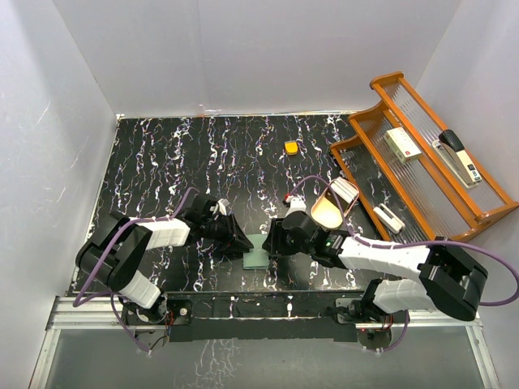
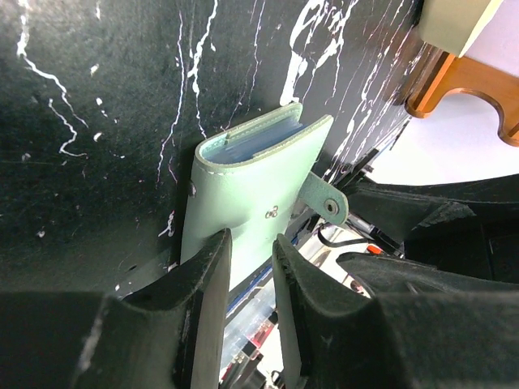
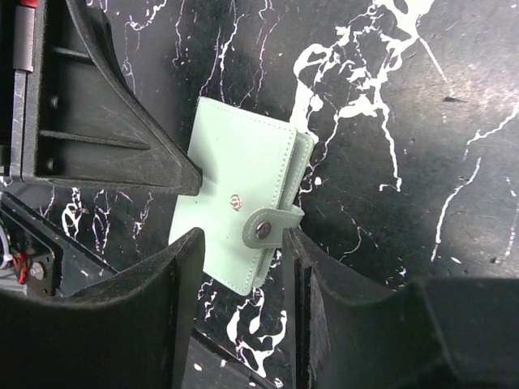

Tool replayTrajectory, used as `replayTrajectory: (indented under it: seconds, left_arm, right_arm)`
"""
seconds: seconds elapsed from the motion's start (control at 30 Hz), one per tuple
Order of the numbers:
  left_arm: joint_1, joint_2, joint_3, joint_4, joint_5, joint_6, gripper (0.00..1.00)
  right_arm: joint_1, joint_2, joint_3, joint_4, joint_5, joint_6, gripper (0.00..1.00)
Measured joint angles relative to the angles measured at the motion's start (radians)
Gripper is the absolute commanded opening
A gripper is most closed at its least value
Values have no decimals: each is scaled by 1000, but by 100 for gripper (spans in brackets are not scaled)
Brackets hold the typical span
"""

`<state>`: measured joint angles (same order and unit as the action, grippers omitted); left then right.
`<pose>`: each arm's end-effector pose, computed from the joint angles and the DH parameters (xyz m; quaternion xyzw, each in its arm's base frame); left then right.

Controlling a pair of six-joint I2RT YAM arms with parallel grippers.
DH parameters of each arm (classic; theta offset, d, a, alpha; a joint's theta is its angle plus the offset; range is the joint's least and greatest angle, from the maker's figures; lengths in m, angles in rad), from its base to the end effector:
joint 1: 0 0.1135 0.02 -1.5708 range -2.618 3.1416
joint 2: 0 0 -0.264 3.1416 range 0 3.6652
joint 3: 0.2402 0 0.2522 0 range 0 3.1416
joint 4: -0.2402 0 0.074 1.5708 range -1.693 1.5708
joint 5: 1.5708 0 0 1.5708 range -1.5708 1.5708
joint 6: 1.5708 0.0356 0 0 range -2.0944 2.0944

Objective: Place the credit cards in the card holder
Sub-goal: Close the card holder at the center of the board.

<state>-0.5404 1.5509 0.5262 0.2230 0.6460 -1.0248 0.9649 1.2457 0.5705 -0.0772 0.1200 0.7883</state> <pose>0.2158 -0.1544 0.1257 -0.0952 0.8819 -0.4595 0.0448 0.1426 0.1983 0.1827 -0.0570 0.9143 0.2700 0.2964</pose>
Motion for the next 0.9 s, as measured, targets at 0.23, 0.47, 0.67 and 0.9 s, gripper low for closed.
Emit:
replayTrajectory:
  seconds: [0.23,0.47,0.67,0.9]
  left_arm:
    - [-6,0,4,-7,-11,5,27]
    - [-6,0,4,-8,-13,8,27]
    - [-7,0,4,-9,-14,8,27]
    - [-7,0,4,-9,-14,8,27]
  right_arm:
    - [0,43,-11,52,-39,26,43]
    - [0,82,-11,67,-61,26,43]
    - [0,92,-10,90,-93,14,38]
    - [0,99,37,80,-140,-45,37]
